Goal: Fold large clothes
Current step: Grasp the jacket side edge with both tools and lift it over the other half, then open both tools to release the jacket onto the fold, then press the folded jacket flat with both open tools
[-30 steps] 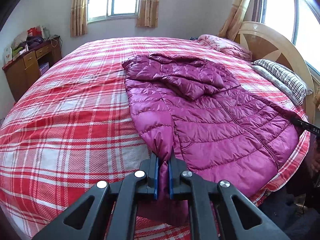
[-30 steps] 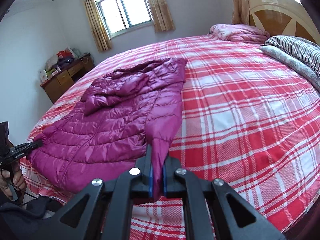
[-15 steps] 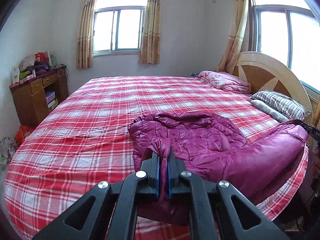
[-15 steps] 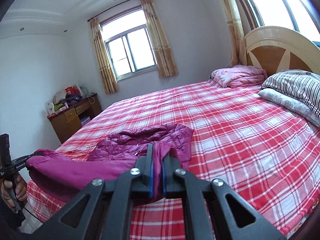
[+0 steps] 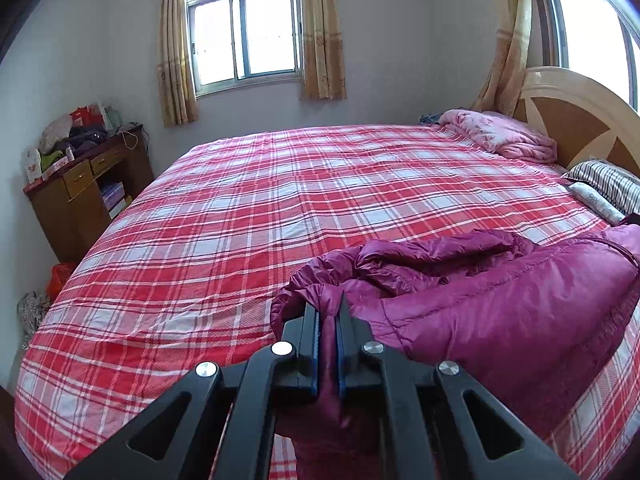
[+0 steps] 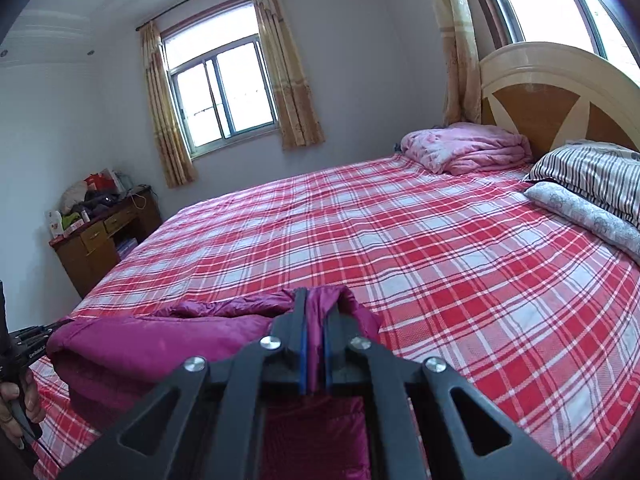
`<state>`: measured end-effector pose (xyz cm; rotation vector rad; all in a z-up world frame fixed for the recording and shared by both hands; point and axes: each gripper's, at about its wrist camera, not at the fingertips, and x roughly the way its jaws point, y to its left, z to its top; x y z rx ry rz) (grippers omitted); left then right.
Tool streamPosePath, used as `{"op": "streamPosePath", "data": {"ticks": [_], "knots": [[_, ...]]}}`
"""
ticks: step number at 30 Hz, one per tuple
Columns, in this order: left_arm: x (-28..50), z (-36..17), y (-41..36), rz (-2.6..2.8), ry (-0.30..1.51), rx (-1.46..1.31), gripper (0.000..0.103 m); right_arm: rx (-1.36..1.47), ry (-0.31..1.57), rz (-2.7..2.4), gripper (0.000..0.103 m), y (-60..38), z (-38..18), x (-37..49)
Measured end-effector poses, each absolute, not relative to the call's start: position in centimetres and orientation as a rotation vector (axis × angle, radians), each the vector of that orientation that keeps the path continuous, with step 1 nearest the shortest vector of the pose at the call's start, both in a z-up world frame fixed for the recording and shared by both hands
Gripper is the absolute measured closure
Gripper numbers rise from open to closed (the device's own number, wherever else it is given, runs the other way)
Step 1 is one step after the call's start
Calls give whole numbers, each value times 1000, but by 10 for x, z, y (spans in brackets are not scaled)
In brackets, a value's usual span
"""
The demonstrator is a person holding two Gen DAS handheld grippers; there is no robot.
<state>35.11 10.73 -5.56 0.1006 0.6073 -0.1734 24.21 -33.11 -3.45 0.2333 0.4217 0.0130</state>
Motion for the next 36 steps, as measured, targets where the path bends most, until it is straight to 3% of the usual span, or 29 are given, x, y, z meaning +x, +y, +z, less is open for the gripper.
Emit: {"op": "streamPosePath", "data": {"ticks": [4,5,6,9,11,15,19,22,24,25,26,28,32,36], "knots": [[395,-75,109,-189,687,15,90,225,486,-10,96,-336,-56,280],[403,-81,110,-175,701,-3,83,220,498,-17,96,-337,-61,288],[408,-84,111,-155,711,-12,67,217,512,-22,96,-337,-67,295],[410,-86,127,-59,649,-44,34,200,549,-33,96,-338,-79,308],[406,-80,142,1,587,-74,24,187,571,-39,96,-337,-85,317],[398,-65,152,61,516,-114,23,181,600,-48,96,-334,-91,338],[375,-48,112,79,401,17,22,171,615,-63,96,-327,-93,358],[362,-48,73,90,335,145,14,164,628,-78,95,-322,-96,370],[362,-57,51,70,334,207,12,183,638,-92,85,-323,-97,376],[364,-63,41,83,338,245,12,193,646,-95,71,-323,-97,378],[368,-71,34,87,350,272,12,197,642,-115,45,-323,-96,378],[378,-89,20,102,386,333,12,218,570,-130,8,-323,-88,366],[399,-122,14,162,488,382,12,167,547,-62,10,-300,-72,348],[400,-114,19,180,505,321,12,79,573,43,15,-254,-78,340]]}}
